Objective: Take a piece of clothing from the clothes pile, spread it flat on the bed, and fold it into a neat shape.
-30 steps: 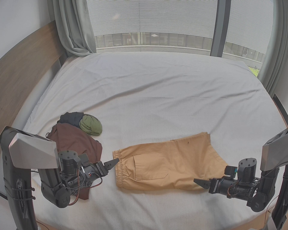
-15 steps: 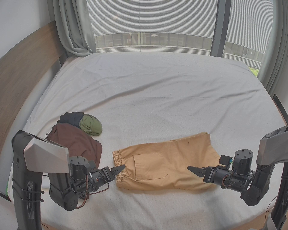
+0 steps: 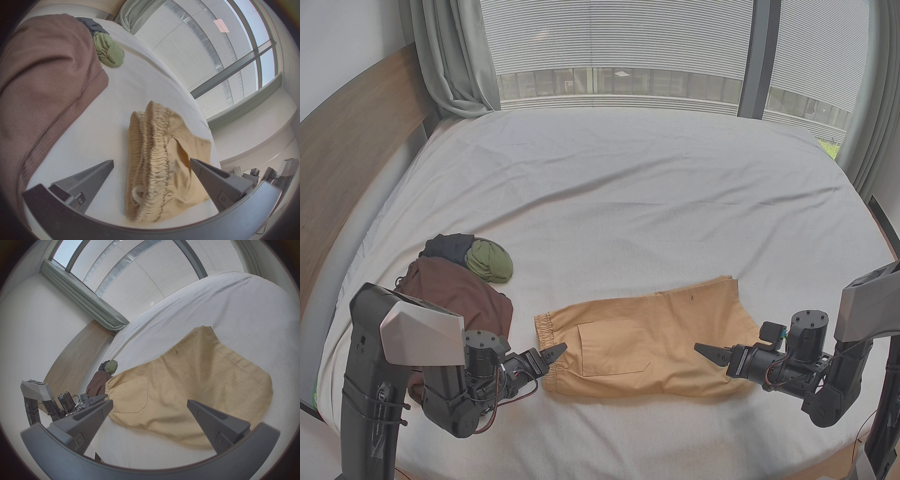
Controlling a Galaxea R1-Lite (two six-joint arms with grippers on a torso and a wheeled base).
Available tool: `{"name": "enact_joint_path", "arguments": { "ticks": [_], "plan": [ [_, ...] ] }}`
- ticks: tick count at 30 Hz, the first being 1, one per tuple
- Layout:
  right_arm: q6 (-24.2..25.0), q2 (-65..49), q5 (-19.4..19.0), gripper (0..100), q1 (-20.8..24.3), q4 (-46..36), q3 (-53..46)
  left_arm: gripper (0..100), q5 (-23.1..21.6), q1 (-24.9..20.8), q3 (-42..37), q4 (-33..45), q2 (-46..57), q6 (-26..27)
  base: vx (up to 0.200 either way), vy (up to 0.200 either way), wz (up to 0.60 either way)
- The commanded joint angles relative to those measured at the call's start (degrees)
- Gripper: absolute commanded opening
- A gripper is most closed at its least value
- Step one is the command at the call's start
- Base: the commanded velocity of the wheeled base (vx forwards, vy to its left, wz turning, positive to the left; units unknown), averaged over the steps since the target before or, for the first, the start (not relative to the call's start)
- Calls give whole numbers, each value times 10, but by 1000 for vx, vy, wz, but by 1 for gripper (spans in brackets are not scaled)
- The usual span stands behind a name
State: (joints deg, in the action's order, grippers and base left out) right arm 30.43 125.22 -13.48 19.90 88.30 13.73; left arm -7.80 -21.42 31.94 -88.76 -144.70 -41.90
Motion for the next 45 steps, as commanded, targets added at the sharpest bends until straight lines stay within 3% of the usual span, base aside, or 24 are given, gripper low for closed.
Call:
{"name": "enact_joint_path", "arguments": {
  "ticks": [1, 6, 12, 28, 29, 34, 39, 45],
  "plan": [
    [0, 4, 0, 100, 3, 0, 0, 100, 3, -1, 23, 0, -31, 0, 0, 0, 0],
    [0, 4, 0, 100, 4, 0, 0, 100, 4, -5, 41, 1, -33, -6, 0, 0, 0],
    [0, 6, 0, 100, 6, 0, 0, 100, 6, -26, 74, 1, -33, -56, 0, 0, 0],
    [1, 11, 0, 100, 7, 0, 1, 100, 6, -34, 81, 1, -33, -62, 0, 0, 0],
    [1, 12, 0, 100, 7, 0, 1, 0, 6, -34, 81, 1, -33, -62, 0, 0, 0],
    [1, 14, 0, 100, 7, 0, 1, 0, 7, -34, 79, 1, -30, -76, 0, 0, 0],
    [1, 19, 0, 100, 7, 0, 3, 0, 38, -42, 76, 1, -13, -158, 0, 0, 0],
    [2, 23, 0, 100, 7, 1, 3, 0, 56, -46, 70, 1, -15, -155, 0, 0, 0]
  ]
}}
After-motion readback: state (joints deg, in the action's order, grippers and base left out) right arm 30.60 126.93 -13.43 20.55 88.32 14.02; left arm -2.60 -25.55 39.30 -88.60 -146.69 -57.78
